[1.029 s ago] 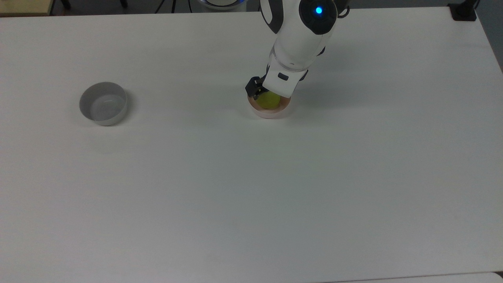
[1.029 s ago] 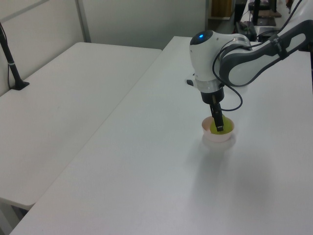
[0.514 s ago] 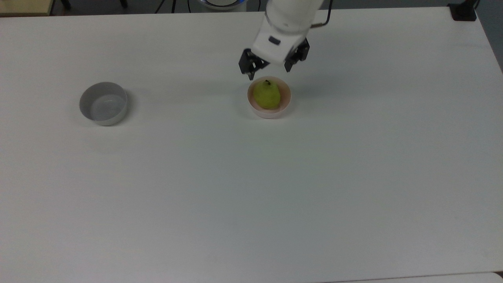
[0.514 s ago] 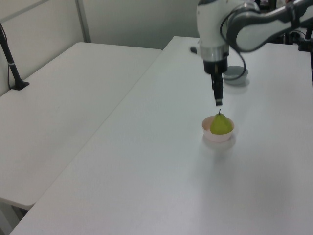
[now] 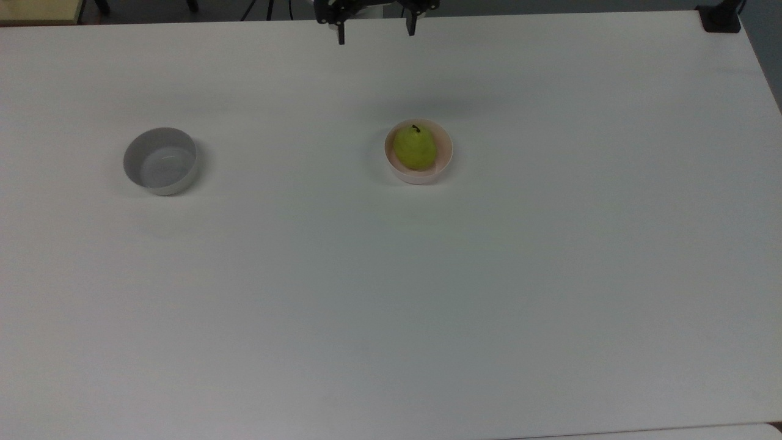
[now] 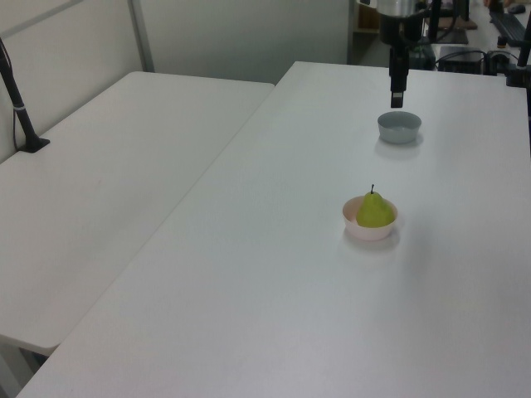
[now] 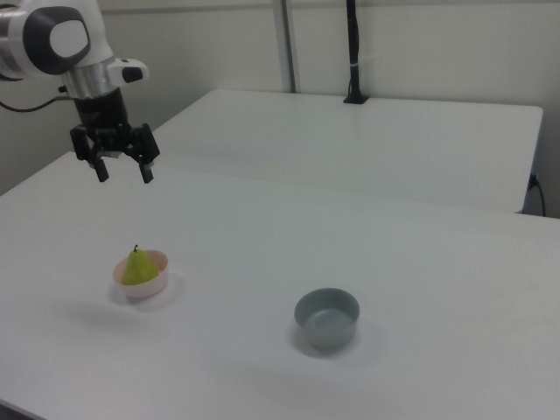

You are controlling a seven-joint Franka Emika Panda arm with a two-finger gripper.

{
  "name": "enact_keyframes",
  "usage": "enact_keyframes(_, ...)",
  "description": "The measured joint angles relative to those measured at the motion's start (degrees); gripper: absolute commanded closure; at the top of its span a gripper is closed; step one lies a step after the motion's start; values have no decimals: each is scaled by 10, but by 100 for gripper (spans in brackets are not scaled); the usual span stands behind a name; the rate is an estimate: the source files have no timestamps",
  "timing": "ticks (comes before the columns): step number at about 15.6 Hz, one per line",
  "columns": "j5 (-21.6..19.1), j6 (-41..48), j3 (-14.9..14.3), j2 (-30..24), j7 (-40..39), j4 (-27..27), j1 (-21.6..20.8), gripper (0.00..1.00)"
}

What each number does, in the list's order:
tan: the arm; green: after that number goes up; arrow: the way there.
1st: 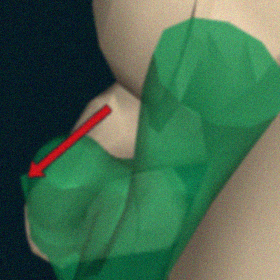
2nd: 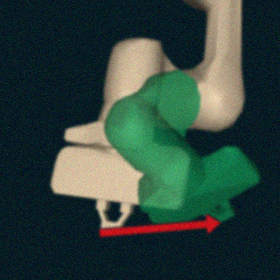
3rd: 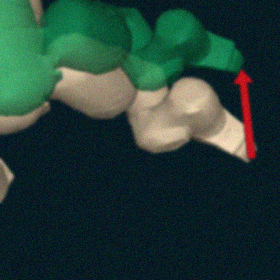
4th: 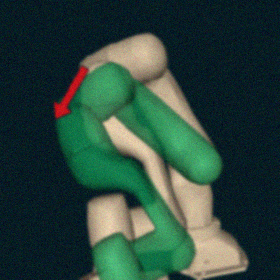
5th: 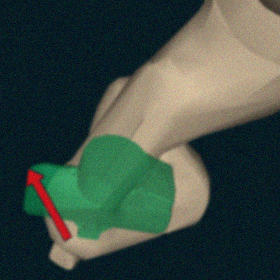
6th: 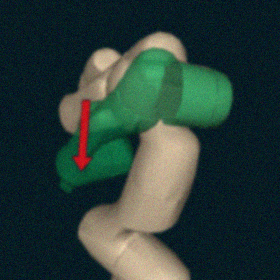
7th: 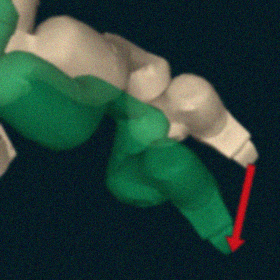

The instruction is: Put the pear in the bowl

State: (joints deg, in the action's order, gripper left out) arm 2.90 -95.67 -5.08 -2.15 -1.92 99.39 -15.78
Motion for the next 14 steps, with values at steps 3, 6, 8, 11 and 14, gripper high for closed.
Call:
enact_keyframes(3, 0, 0, 2, 3, 0, 0, 45, 0)
enact_keyframes(6, 0, 0, 3, 6, -1, 0, 103, 0)
enact_keyframes(8, 0, 0, 4, 6, -1, 0, 134, 0)
enact_keyframes(11, 0, 0, 4, 6, -1, -1, 150, 0)
enact_keyframes(14, 0, 0, 4, 6, 0, -1, 150, 0)
